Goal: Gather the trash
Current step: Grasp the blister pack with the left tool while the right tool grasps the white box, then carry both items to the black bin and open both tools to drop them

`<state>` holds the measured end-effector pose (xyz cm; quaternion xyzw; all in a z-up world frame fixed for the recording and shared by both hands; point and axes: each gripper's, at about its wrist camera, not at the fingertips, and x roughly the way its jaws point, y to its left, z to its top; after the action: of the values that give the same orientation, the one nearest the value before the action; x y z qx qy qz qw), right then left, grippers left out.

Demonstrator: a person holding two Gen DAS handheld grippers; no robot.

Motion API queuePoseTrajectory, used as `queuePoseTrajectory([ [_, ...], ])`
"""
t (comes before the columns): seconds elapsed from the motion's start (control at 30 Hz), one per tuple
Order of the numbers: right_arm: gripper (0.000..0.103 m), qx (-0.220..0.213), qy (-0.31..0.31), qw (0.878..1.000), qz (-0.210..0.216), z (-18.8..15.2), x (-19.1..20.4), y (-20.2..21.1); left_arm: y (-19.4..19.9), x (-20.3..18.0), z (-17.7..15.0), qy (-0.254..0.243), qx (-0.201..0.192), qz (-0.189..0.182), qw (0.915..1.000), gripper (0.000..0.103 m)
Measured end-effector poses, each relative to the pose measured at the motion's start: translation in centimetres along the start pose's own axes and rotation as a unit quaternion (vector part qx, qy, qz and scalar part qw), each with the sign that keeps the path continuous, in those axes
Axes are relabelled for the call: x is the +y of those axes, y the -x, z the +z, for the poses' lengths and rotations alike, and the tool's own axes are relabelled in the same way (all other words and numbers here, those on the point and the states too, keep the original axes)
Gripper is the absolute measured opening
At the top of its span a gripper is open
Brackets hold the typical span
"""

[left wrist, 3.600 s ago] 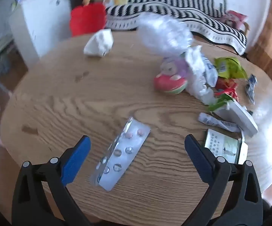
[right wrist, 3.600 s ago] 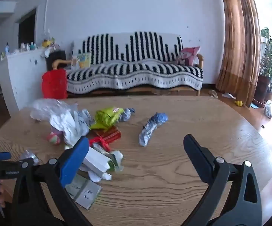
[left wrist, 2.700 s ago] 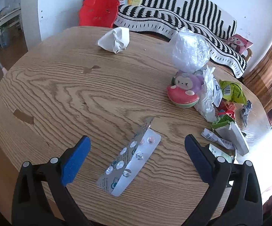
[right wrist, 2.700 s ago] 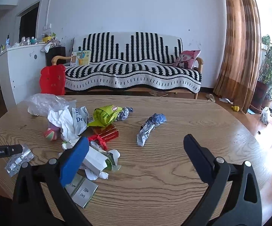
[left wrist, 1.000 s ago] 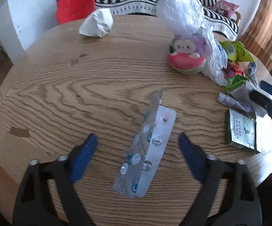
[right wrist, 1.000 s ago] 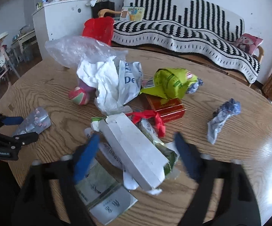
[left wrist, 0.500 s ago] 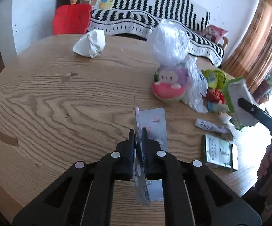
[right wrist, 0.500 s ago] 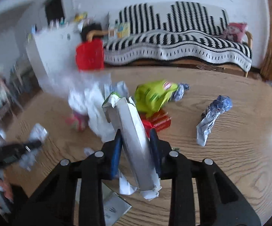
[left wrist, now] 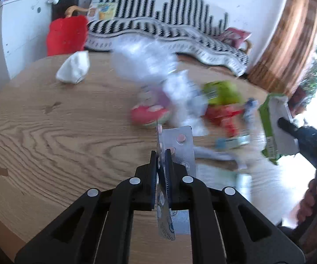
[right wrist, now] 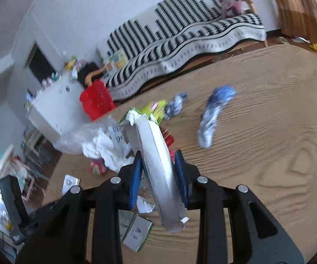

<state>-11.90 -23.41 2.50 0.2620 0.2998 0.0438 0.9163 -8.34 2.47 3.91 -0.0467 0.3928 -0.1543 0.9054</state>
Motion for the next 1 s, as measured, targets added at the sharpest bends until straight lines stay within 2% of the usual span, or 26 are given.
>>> queuePoseTrajectory([
  [0.1, 0.030, -0.016, -0.014, 1.000, -0.002, -0.3, -1.5, 3.8, 1.6, -4.0, 0.5, -0.038, -0.010, -0.024, 0.9989, 0.006],
  [0.27, 0.030, -0.056, -0.022, 0.997, -0.040, -1.4, -5.1, 12.4, 3.1, -13.9, 0.2, -0.110, -0.004, -0.105, 0.9884, 0.007],
  [0.37, 0.030, -0.068, -0.033, 0.994, -0.080, -3.9, -8.4, 18.1, 3.3, -20.9, -2.2, -0.156, 0.026, -0.159, 0.9744, 0.007],
  [0.4, 0.030, -0.067, -0.033, 0.992, -0.098, -4.9, -9.3, 19.5, 3.2, -23.9, -3.9, -0.175, 0.049, -0.187, 0.9653, 0.007],
  [0.53, 0.030, -0.056, -0.054, 0.980, -0.183, -10.1, -14.3, 24.4, 1.6, -32.3, -10.1, -0.238, 0.114, -0.230, 0.9368, 0.007],
  [0.6, 0.030, -0.039, -0.090, 0.973, -0.211, -13.0, -17.9, 25.5, -0.6, -35.6, -13.4, -0.255, 0.160, -0.239, 0.9232, 0.007],
  [0.67, 0.030, -0.019, -0.141, 0.965, -0.221, -16.1, -21.5, 25.9, -3.0, -37.6, -16.0, -0.261, 0.198, -0.241, 0.9136, 0.007],
  [0.73, 0.030, -0.002, -0.170, 0.958, -0.230, -18.0, -23.9, 25.7, -5.3, -38.6, -18.8, -0.267, 0.226, -0.233, 0.9072, 0.007],
  [0.83, 0.030, 0.025, -0.220, 0.950, -0.220, -20.2, -27.3, 24.6, -8.0, -38.3, -21.3, -0.281, 0.268, -0.211, 0.8971, 0.006],
  [0.9, 0.030, 0.036, -0.234, 0.948, -0.211, -20.9, -28.5, 23.8, -7.4, -38.8, -21.1, -0.312, 0.225, -0.203, 0.9005, 0.006],
  [1.0, 0.030, 0.043, -0.235, 0.950, -0.202, -21.1, -28.4, 22.9, -8.3, -38.8, -21.3, -0.305, 0.242, -0.201, 0.8988, 0.006],
])
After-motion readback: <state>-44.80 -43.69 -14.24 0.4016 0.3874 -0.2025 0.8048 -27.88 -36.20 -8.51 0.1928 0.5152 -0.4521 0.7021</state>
